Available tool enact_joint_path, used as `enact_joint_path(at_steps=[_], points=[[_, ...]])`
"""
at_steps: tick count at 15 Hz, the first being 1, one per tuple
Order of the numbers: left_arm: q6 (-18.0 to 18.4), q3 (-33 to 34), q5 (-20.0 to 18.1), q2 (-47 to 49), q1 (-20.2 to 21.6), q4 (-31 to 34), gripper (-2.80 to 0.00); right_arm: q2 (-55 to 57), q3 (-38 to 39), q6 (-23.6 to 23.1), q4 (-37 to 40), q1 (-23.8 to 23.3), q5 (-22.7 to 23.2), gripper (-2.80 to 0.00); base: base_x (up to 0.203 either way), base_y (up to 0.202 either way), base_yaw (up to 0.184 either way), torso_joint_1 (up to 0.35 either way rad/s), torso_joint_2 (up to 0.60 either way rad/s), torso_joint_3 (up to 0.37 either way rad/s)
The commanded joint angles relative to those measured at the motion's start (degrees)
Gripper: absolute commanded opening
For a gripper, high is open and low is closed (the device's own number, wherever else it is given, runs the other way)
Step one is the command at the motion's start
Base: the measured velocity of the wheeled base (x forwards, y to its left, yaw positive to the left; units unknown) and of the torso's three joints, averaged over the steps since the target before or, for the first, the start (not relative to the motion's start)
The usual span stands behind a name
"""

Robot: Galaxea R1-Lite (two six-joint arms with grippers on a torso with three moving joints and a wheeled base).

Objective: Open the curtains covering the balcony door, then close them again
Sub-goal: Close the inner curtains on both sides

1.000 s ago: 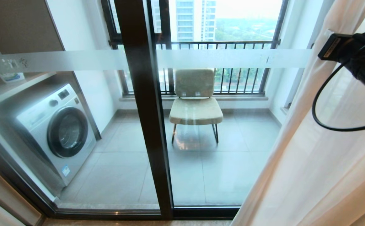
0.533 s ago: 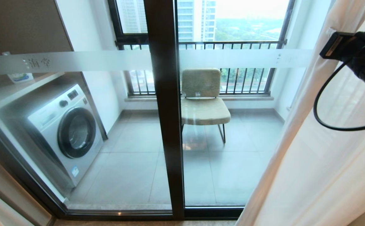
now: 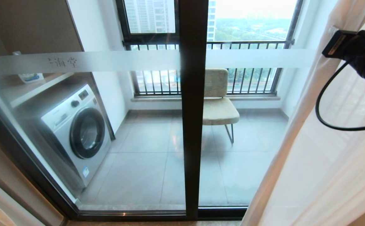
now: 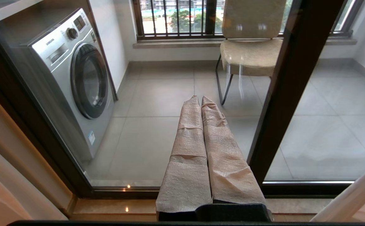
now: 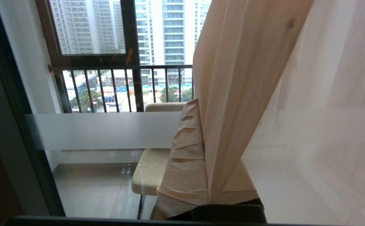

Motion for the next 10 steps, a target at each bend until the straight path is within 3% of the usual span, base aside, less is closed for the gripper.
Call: enact_joint_path(at_steps=[1,10], points=[[0.02,0.03,0.02,-0.02,-0.01,-0.02,-2.80,-0.06,0.03,-0.02,-0.34,0.01,-0.06,-2.80,0.000,0.193,0.001,-0.002,0.00,0.006],[-0.06,-0.04,0.02,-0.02,-0.01,-0.02,-2.80,0.38,0.03,-0.02,-0.34,0.01,-0.06,-2.80,0.000,0.191,0.002,0.002,0.00,0.004]])
